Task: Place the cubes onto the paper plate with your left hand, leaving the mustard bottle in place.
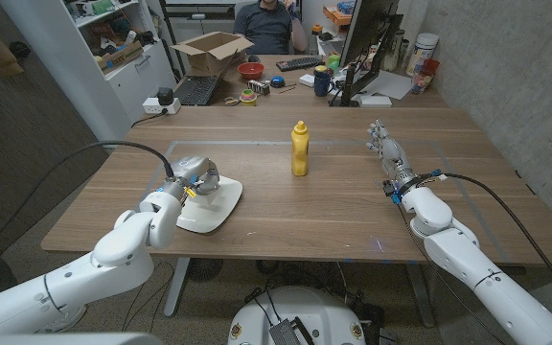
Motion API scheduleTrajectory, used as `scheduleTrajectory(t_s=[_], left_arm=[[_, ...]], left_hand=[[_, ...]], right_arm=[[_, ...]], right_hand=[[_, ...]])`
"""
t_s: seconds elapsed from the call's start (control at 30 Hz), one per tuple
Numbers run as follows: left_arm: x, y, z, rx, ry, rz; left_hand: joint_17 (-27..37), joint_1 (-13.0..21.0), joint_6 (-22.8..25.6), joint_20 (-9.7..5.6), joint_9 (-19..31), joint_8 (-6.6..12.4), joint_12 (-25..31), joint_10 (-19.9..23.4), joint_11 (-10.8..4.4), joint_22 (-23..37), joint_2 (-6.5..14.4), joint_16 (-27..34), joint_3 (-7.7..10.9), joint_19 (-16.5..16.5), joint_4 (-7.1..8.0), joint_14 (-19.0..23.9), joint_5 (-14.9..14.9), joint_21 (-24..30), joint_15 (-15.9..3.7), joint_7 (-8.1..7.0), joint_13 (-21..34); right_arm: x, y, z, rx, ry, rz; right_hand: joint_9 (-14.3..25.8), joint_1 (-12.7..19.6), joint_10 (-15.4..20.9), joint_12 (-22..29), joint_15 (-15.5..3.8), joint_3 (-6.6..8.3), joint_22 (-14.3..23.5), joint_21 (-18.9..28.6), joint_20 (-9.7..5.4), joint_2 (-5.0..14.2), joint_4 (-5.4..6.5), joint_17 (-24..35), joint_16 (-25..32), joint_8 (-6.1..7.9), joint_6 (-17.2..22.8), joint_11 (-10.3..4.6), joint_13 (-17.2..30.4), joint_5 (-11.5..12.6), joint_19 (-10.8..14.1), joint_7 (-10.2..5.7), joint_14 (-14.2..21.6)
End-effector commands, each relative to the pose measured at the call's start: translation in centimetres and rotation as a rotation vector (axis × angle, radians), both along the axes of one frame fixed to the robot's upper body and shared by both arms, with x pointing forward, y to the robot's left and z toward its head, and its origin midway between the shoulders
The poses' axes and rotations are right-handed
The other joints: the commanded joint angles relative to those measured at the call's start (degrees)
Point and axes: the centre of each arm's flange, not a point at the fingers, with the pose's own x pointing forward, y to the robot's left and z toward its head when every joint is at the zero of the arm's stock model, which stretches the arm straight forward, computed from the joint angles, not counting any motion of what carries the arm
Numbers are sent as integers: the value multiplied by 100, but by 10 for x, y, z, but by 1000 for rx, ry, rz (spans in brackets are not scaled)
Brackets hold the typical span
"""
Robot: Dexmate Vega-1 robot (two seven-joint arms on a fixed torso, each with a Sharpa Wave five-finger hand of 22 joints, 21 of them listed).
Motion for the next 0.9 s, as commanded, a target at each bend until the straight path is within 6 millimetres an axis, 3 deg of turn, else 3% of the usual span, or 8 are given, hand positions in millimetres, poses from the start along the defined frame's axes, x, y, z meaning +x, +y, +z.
scheduleTrajectory(t_s=[0.03,0.9], left_arm=[[11,5,-6,5,29,45],[36,10,-8,35,74,46]], left_hand=[[34,950,65,-723,-24,10,63,40,-19,12,887,-15,236,-9,-184,1939,33,61,-2518,4,19],[78,950,129,-713,-54,7,77,21,-36,7,880,-58,244,-49,-168,1943,29,134,-2518,-7,2]], right_arm=[[6,-1,2,-5,8,2],[15,0,8,-3,7,-22]], right_hand=[[22,12,20,28,16,-14,32,-7,-4,92,-3,14,21,26,23,5,9,36,-54,19,8],[22,12,17,26,11,-29,34,-46,-8,95,-2,14,20,26,20,14,9,36,-48,17,5]])
